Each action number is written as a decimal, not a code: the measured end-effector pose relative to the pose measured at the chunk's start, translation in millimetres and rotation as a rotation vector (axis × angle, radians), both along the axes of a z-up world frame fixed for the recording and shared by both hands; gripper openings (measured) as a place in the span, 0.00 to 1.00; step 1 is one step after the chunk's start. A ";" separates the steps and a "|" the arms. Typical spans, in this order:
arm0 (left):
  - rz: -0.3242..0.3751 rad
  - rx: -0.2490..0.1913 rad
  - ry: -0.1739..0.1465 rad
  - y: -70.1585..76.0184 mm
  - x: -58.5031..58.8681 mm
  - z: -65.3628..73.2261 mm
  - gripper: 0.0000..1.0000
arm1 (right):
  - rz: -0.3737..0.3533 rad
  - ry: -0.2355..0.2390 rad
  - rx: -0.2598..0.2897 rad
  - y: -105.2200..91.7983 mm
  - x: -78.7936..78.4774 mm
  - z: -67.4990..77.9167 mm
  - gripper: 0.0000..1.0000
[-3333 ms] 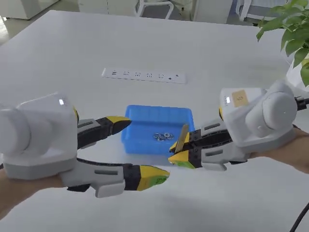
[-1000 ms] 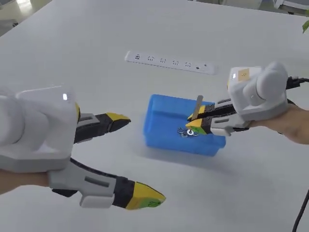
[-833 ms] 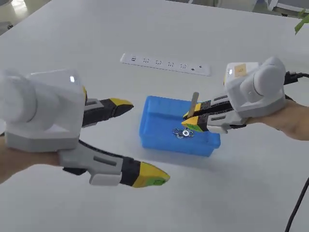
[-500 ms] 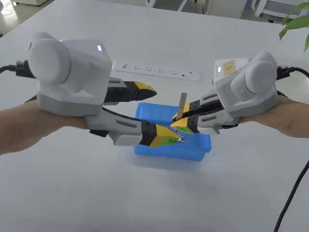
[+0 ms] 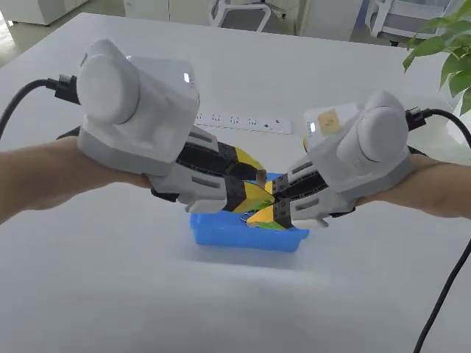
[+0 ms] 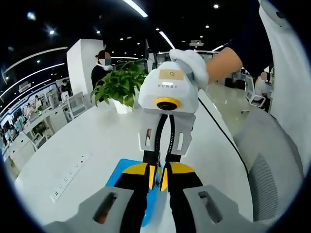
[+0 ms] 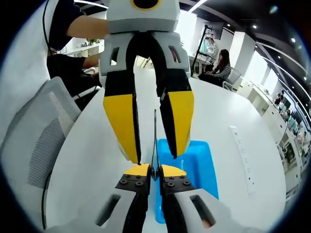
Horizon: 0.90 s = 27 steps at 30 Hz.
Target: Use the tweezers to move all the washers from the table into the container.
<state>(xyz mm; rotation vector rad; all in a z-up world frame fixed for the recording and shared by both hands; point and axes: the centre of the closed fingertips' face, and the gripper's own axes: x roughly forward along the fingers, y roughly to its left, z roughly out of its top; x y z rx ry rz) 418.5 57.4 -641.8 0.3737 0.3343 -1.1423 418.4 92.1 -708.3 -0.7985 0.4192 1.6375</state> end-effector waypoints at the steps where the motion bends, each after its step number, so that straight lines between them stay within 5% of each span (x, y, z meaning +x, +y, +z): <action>1: 0.001 0.002 0.004 0.7 -0.4 -0.5 0.15 | 0.001 0.000 -0.003 -0.5 -0.6 -0.3 0.08; 3: 0.007 0.005 -0.006 1.7 -0.4 0.6 0.08 | 0.004 0.001 -0.013 -1.9 -2.3 -1.4 0.08; 16: -0.040 0.052 0.002 9.2 -10.9 -9.9 0.06 | 0.004 0.030 -0.041 -12.5 -11.9 -4.7 0.08; 27: -0.088 0.079 0.051 11.9 -23.3 -31.7 0.06 | 0.012 0.047 -0.076 -24.6 -23.1 -12.4 0.08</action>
